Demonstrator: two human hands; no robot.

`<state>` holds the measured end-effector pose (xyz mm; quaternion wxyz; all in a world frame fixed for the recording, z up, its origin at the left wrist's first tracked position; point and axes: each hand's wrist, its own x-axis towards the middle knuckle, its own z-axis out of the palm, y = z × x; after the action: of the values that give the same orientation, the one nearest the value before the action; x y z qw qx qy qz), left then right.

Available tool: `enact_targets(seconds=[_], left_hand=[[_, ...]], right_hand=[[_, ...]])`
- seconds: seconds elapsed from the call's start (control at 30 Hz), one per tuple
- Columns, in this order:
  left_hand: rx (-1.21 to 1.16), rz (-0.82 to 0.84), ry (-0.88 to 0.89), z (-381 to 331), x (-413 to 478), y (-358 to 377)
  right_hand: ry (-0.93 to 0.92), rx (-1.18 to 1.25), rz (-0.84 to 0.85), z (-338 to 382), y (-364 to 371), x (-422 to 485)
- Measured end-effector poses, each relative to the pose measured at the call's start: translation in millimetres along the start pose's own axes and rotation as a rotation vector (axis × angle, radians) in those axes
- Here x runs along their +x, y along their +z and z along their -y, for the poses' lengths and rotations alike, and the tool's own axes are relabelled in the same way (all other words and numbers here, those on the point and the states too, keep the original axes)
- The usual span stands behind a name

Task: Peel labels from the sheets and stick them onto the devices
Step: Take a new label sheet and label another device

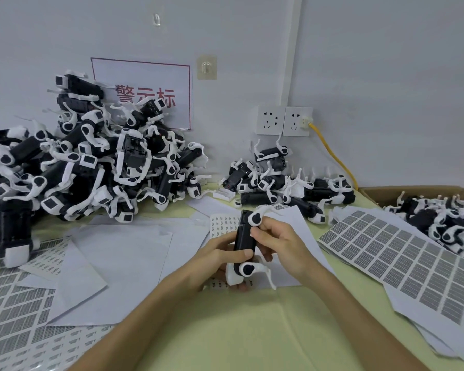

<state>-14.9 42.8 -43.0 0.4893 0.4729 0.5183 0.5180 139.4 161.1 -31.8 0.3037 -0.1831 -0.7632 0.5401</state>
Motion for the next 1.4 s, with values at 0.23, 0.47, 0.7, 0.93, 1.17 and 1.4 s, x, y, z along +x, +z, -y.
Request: enact_targets(seconds=[0.23,0.47,0.7,0.93,1.17,1.4], left_hand=[[-0.03,0.018,-0.022,1,1,-2],[-0.026,0.027,-0.018,-1,-1,0],[-0.029,-0.005,-0.034,-4,-3,1],[-0.025,-0.01,-0.007,-5,-3,3],[0.023,-0.005,0.05,-6,-6,4],[0.027,-0.005,0.063,-9,-5,6]], right_hand=[[0.005,0.043,0.022,2,-1,0],[-0.062,-0.021,-0.055,-3,5,1],[-0.009,-0.002,0.029,-1,-1,0],[-0.033,0.087,-0.051,2,3,0],[0.0,0.148,0.006,3,-4,1],[-0.035,0.176,-0.043,5,2,0]])
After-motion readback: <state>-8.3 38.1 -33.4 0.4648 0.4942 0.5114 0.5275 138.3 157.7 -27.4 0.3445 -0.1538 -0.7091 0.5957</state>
